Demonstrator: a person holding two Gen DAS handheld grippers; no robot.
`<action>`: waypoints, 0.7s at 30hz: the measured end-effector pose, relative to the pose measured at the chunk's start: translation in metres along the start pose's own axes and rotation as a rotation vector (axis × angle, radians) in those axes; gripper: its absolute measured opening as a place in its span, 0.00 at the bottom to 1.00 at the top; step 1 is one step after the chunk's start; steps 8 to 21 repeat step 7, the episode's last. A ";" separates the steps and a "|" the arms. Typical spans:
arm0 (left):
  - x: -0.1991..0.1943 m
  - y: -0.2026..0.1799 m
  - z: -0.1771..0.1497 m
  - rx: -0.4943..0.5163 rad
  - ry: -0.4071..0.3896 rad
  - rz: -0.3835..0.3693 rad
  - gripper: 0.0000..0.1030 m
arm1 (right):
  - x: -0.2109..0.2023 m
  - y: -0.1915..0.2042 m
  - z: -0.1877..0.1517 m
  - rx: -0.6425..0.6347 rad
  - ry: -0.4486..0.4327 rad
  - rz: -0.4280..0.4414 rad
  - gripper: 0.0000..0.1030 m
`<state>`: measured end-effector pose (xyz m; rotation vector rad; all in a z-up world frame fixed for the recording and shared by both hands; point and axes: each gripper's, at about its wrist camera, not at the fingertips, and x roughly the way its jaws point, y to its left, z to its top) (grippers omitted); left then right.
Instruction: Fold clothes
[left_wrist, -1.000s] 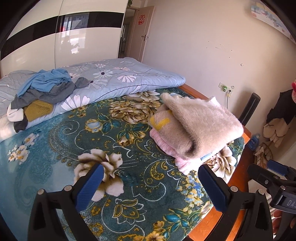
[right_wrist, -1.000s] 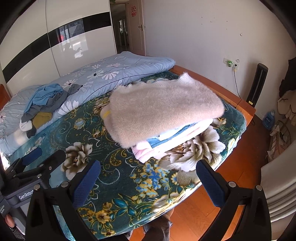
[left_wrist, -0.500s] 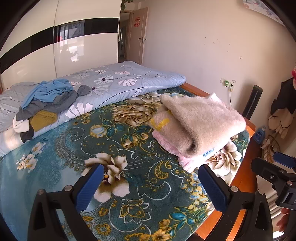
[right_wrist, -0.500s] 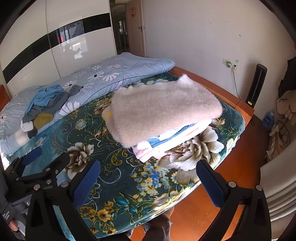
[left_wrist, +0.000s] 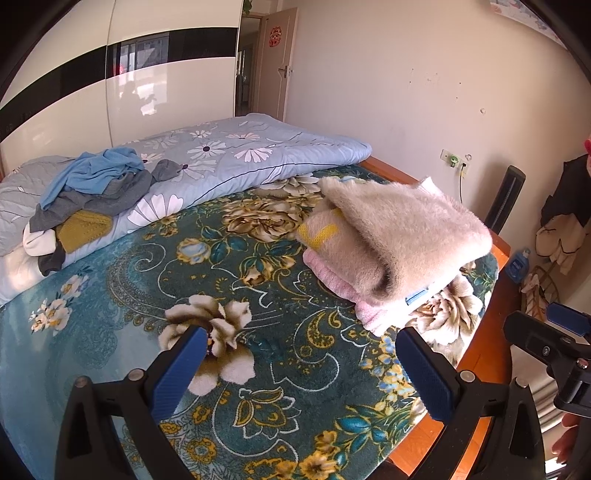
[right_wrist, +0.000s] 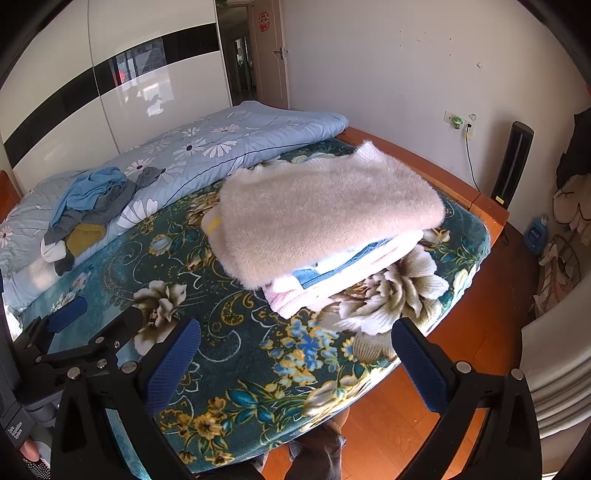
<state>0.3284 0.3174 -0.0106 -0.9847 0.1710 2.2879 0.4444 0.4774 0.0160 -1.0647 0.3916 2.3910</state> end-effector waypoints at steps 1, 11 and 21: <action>0.001 0.000 0.000 0.001 0.000 0.001 1.00 | 0.001 0.000 0.000 0.000 0.001 0.001 1.00; 0.004 0.001 0.000 -0.001 0.007 -0.017 1.00 | 0.004 -0.002 -0.001 0.009 0.006 0.004 1.00; 0.004 0.001 0.000 -0.001 0.007 -0.017 1.00 | 0.004 -0.002 -0.001 0.009 0.006 0.004 1.00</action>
